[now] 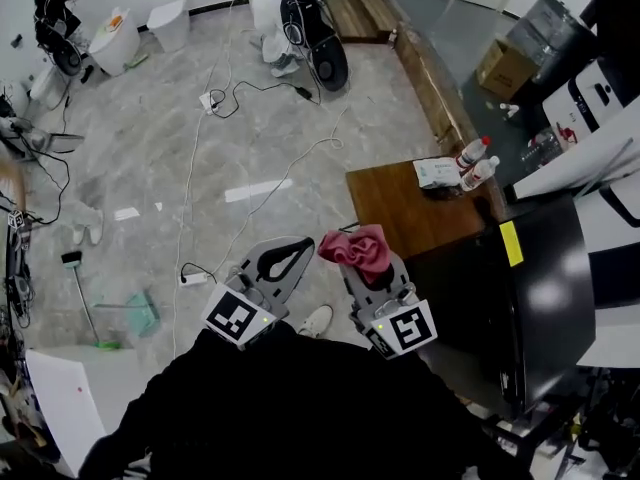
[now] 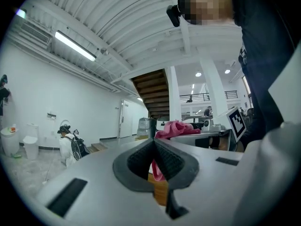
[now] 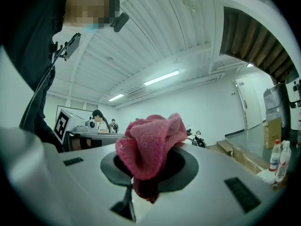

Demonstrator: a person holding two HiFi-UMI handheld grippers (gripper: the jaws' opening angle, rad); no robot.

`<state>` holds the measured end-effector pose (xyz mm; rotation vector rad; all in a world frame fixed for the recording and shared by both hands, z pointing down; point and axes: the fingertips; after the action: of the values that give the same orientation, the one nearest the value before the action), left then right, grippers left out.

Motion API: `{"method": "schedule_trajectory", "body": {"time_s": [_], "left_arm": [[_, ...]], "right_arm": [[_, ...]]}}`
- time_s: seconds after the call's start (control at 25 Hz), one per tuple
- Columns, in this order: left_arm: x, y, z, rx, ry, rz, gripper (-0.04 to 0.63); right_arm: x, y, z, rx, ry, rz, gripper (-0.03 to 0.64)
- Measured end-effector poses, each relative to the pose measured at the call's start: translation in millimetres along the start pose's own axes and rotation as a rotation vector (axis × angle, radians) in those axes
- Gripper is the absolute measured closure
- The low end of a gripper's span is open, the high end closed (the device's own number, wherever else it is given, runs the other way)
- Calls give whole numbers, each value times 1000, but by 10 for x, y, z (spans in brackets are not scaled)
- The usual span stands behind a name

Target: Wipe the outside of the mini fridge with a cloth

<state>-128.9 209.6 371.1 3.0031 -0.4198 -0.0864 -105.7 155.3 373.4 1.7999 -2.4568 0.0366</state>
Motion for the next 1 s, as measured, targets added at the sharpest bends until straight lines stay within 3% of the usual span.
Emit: {"method": "schedule_trajectory", "body": {"time_s": [0.16, 0.4, 0.48, 0.76, 1.0], "left_arm": [[-221, 368, 69, 5, -24, -29, 589], [-821, 919, 83, 31, 2, -99, 589], [-1079, 1107, 44, 1, -10, -125, 589], [-1963, 1728, 173, -14, 16, -316, 589], [-2435, 2124, 250, -7, 35, -480, 589]], "right_arm": [[378, 245, 36, -8, 12, -34, 523], [902, 777, -64, -32, 28, -106, 523], [1082, 1019, -59, -32, 24, -136, 523], [1664, 1867, 25, -58, 35, -294, 523], [1978, 2399, 16, -48, 55, -427, 523]]}}
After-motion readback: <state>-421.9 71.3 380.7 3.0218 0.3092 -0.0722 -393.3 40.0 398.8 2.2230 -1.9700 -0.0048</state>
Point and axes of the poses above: the fingertips, and each gripper's own axes: y forward along the fingers, x to its right, z out of its top, and after that the axes turned 4 degrees about -x, right-handed
